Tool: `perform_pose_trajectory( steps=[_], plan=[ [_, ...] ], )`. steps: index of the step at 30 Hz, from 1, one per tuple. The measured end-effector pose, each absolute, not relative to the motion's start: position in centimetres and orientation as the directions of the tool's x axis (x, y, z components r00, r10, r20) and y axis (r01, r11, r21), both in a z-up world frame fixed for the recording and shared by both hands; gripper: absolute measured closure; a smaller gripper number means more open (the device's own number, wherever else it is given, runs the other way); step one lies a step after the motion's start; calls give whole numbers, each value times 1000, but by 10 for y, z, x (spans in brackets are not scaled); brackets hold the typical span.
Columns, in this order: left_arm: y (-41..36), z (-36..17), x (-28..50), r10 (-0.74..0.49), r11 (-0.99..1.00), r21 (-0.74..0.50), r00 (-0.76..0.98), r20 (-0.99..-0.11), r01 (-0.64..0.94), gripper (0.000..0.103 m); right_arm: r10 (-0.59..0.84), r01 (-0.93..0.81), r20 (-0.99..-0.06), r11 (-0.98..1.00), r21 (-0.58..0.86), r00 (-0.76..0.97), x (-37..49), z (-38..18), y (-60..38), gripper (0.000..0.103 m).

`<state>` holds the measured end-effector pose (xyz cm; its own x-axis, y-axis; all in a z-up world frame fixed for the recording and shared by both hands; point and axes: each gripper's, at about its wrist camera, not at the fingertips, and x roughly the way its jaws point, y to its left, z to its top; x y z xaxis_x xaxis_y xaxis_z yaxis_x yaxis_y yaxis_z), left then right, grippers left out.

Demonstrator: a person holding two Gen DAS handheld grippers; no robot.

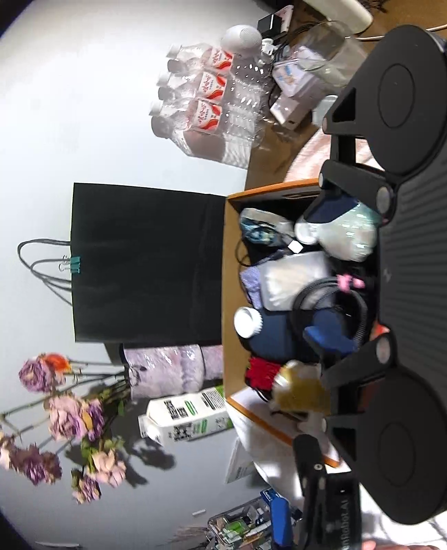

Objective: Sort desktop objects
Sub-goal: 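Withdraw both open tools from the box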

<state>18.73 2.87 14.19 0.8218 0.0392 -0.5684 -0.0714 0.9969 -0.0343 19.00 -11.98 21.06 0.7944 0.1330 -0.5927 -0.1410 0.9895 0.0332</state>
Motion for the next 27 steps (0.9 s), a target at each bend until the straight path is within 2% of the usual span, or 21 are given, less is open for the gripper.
perform_pose_trajectory(
  steps=[2,8,11,18,21,27],
  plan=[
    [26,137,163,31,997,-37,827,-561,-62,0,144,-148,-573,988,41,807,168,205,-120,31],
    [19,112,75,-37,999,-46,829,-558,14,0,192,-182,-532,981,72,825,86,178,-125,30],
    [17,97,25,-70,997,-74,841,-537,35,0,190,-178,-496,981,72,847,32,161,-129,25],
    [13,45,-77,-61,992,-127,857,-511,-5,0,171,-155,-455,985,73,874,-81,118,-129,19],
    [11,32,-101,-66,994,-111,857,-512,11,0,136,-136,-449,990,33,883,-116,100,-122,18],
    [9,31,-96,-55,994,-106,862,-504,1,0,89,-138,-425,987,-86,901,-150,82,-97,18]
  ],
)
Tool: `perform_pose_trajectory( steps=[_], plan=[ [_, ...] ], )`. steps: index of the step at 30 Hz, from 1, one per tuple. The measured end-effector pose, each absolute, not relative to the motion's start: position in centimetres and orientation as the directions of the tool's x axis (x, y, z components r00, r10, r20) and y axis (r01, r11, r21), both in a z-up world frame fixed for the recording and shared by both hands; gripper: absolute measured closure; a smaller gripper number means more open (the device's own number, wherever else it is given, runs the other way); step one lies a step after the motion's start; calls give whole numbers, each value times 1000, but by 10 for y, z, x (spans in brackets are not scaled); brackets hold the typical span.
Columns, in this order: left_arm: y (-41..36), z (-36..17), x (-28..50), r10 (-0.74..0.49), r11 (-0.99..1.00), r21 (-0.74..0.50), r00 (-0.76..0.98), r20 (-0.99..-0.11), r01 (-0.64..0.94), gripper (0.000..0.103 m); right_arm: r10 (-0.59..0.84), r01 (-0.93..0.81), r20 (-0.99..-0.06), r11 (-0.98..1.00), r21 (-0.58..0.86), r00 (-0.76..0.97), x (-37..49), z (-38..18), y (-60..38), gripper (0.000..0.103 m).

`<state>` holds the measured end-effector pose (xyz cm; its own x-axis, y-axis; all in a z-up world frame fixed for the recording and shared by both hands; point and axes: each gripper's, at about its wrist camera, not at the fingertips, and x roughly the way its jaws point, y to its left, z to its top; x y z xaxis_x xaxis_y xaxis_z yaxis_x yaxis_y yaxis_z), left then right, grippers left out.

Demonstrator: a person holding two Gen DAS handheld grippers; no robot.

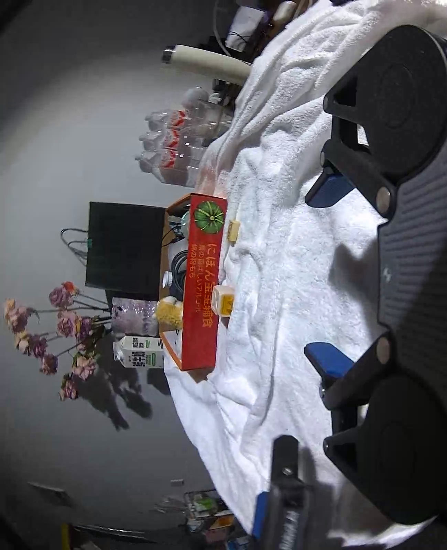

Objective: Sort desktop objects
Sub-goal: 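Withdraw both open tools from the box, then grasp the white plug adapter with the left tool while the right tool grasps the yellow block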

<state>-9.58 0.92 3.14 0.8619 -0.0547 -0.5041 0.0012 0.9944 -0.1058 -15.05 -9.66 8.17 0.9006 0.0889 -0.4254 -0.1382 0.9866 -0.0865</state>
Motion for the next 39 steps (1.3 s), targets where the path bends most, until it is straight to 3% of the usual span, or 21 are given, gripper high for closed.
perform_pose_trajectory(
  steps=[7,11,15,17,19,25,27,29,30,31,34,39],
  plan=[
    [6,18,-91,-71,995,-99,840,-539,21,0,88,-130,-467,990,-58,880,-139,79,-99,20],
    [3,22,-77,-106,992,-114,844,-526,53,0,95,-105,-495,994,8,864,-127,79,-113,28],
    [-3,42,-35,-181,982,-132,865,-469,134,9,129,-110,-503,992,67,855,-98,87,-128,29],
    [-10,51,-3,-191,981,-109,869,-457,159,15,120,-114,-503,993,42,856,-73,95,-133,36],
    [-15,55,35,-209,978,-94,866,-455,186,21,111,-113,-489,993,24,865,-42,104,-139,37],
    [-18,31,139,-184,983,-117,819,-544,143,26,80,-66,-555,997,44,828,67,96,-150,53],
    [-18,24,157,-164,986,-110,814,-558,123,28,106,-67,-578,994,88,809,92,88,-153,54],
    [-17,19,168,-175,984,-124,803,-570,126,40,113,-63,-594,992,105,797,112,79,-151,54],
    [-16,16,173,-185,982,-136,792,-582,130,54,114,-64,-600,993,103,792,119,76,-149,54],
    [-15,15,176,-195,980,-150,784,-590,131,60,115,-64,-605,992,105,788,126,73,-148,56],
    [-16,14,176,-198,980,-145,790,-580,139,61,129,-68,-616,990,121,777,139,68,-144,73],
    [-14,22,163,-205,977,-166,803,-560,133,62,112,-70,-596,993,94,795,138,67,-139,74]
  ],
)
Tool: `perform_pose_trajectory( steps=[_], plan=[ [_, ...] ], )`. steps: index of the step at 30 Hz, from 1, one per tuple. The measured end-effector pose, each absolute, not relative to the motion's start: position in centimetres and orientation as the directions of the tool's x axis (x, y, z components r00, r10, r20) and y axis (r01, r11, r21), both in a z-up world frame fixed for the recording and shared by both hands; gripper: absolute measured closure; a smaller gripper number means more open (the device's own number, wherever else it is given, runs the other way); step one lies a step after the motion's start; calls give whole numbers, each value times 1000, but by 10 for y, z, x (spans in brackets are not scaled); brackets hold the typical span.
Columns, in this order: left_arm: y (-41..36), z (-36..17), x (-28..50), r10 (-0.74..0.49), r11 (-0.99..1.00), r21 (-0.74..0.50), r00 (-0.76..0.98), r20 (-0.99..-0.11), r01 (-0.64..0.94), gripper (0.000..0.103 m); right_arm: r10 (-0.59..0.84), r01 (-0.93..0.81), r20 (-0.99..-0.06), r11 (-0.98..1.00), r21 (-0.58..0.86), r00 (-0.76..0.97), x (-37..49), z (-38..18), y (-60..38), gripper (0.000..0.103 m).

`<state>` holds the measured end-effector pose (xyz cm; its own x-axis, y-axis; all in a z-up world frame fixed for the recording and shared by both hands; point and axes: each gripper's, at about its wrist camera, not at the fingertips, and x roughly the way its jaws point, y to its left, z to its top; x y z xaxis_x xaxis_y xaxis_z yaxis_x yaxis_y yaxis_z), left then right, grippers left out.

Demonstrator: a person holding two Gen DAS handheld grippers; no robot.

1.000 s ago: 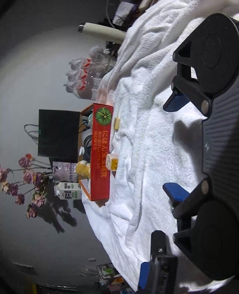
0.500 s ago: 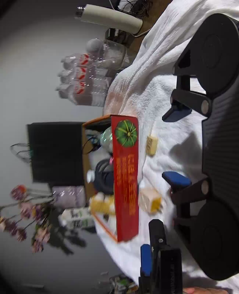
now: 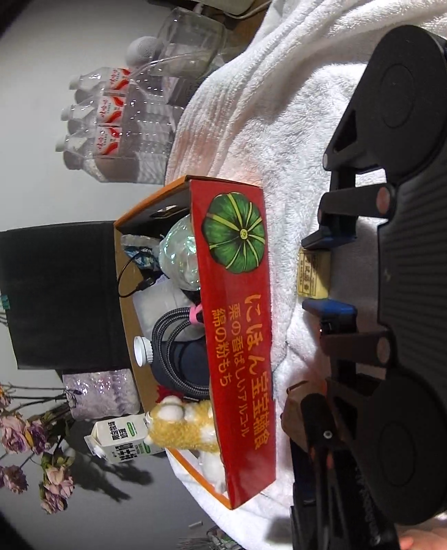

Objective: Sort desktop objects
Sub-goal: 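Grasp the white plug adapter with the left tool while the right tool grasps the yellow block, then carry the plug adapter and yellow block into the box and open both tools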

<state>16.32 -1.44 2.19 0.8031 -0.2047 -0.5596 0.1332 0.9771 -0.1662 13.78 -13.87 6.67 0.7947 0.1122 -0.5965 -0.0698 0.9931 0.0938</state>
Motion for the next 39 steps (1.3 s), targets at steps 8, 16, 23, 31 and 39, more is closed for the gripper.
perform_pose_trajectory(
  steps=[8,16,23,31,39],
  plan=[
    [-5,58,97,-208,973,-184,862,-462,136,62,144,-108,-513,989,100,846,83,99,-138,74],
    [7,72,28,-202,965,-240,884,-422,106,62,181,-145,-420,982,118,889,2,131,-134,74],
    [15,86,6,-196,966,-232,901,-387,110,62,186,-155,-377,982,110,908,-44,147,-136,74],
    [10,125,85,-279,949,-249,885,-373,194,62,201,-190,-338,980,67,919,-5,185,-150,74],
    [-23,104,245,-251,965,-203,804,-538,166,62,268,-206,-470,962,178,841,161,217,-174,74]
  ],
)
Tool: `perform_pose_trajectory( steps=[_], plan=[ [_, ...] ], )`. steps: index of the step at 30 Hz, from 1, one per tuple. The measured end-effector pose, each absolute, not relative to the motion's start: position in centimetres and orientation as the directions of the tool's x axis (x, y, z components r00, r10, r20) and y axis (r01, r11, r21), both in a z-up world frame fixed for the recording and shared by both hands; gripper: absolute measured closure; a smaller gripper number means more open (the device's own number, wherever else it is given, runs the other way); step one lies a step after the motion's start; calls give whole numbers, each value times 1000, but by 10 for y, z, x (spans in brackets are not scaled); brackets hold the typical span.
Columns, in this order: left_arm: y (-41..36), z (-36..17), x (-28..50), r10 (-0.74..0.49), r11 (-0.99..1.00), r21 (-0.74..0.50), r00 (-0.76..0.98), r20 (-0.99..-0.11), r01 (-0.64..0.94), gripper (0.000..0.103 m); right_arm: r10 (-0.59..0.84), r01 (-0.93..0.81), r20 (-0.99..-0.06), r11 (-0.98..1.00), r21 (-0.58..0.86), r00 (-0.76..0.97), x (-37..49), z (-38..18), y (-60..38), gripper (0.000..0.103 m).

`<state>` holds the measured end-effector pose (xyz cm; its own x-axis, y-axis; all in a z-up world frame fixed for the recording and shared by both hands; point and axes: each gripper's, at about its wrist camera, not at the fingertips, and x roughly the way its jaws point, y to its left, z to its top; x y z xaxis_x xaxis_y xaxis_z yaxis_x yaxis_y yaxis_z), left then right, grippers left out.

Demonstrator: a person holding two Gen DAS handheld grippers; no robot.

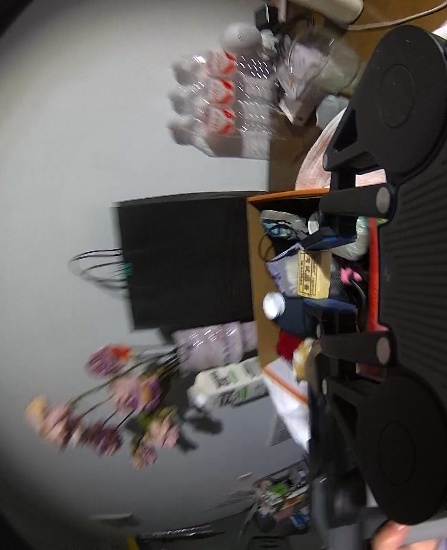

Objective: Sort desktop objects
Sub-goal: 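Carry the plug adapter and yellow block into the box and open both tools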

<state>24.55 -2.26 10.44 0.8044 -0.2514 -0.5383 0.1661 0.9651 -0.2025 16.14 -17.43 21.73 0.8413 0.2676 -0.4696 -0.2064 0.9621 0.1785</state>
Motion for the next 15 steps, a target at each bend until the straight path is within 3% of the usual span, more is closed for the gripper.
perform_pose_trajectory(
  steps=[3,8,10,13,15],
  plan=[
    [-28,83,279,-227,972,-182,779,-585,147,62,248,-160,-563,966,202,789,223,205,-175,74],
    [-26,68,286,-275,961,-192,732,-623,198,60,153,-104,-662,988,113,734,278,178,-166,74],
    [-18,74,282,-302,953,-209,749,-590,220,37,123,-97,-691,992,77,712,288,169,-164,73],
    [-7,90,280,-278,958,-217,783,-557,186,33,98,-90,-701,995,49,707,297,159,-164,72],
    [2,101,282,-235,967,-217,797,-556,134,28,90,-78,-703,996,49,705,301,159,-167,65]
  ],
)
